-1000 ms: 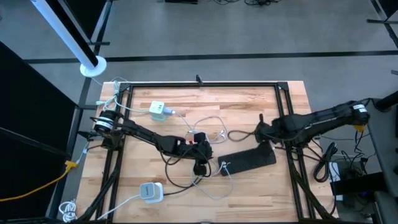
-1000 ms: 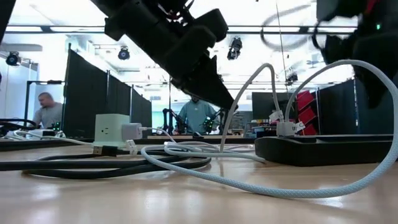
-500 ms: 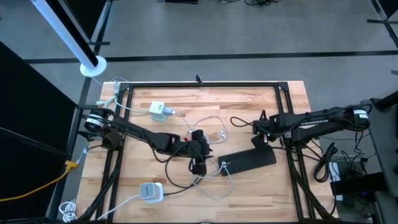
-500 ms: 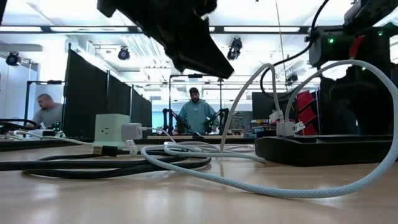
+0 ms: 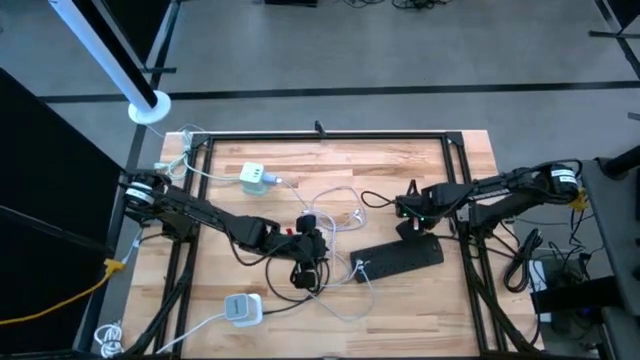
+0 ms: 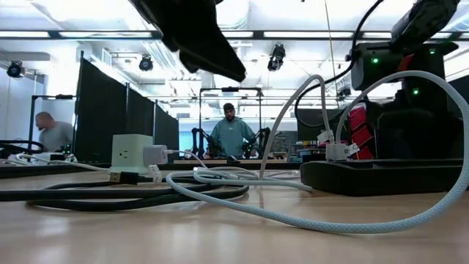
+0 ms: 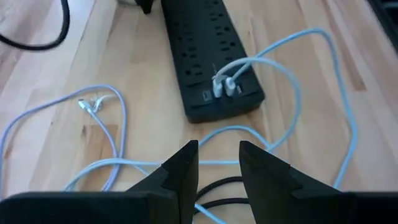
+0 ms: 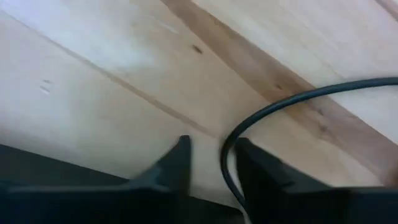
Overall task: Insert USB
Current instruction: Insert the black USB cable into the black outlet extension
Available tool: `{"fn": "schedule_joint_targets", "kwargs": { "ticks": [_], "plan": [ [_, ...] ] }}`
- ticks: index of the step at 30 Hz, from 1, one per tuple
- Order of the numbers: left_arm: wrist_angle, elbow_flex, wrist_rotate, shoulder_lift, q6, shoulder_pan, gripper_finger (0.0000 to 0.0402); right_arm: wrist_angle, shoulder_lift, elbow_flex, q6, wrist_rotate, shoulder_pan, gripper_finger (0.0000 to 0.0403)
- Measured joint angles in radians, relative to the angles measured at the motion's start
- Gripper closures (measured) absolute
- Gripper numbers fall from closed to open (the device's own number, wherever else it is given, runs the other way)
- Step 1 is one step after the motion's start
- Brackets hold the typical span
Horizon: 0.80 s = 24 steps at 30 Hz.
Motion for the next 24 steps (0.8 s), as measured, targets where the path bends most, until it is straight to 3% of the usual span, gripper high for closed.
{"fn": "schedule_joint_targets", "kwargs": {
  "ticks": [9, 17, 21, 24],
  "plan": [
    [0.012, 0.000, -0.181, -0.103, 0.008, -0.026, 0.0297, -0.110, -0.105, 0.237, -0.052, 0.147, -0.005, 0.0400],
    [0.041, 0.000, -0.336, -0.141, 0.089, -0.008, 0.0296, -0.113, -0.135, 0.503, -0.229, 0.107, -0.016, 0.0402],
    [0.047, 0.000, -0.336, -0.141, 0.125, 0.034, 0.0296, -0.114, -0.136, 0.629, -0.318, 0.059, -0.016, 0.0402],
    [0.060, 0.000, -0.243, -0.141, 0.159, 0.080, 0.0296, -0.111, -0.136, 0.720, -0.363, 0.019, -0.016, 0.0402]
  ]
}}
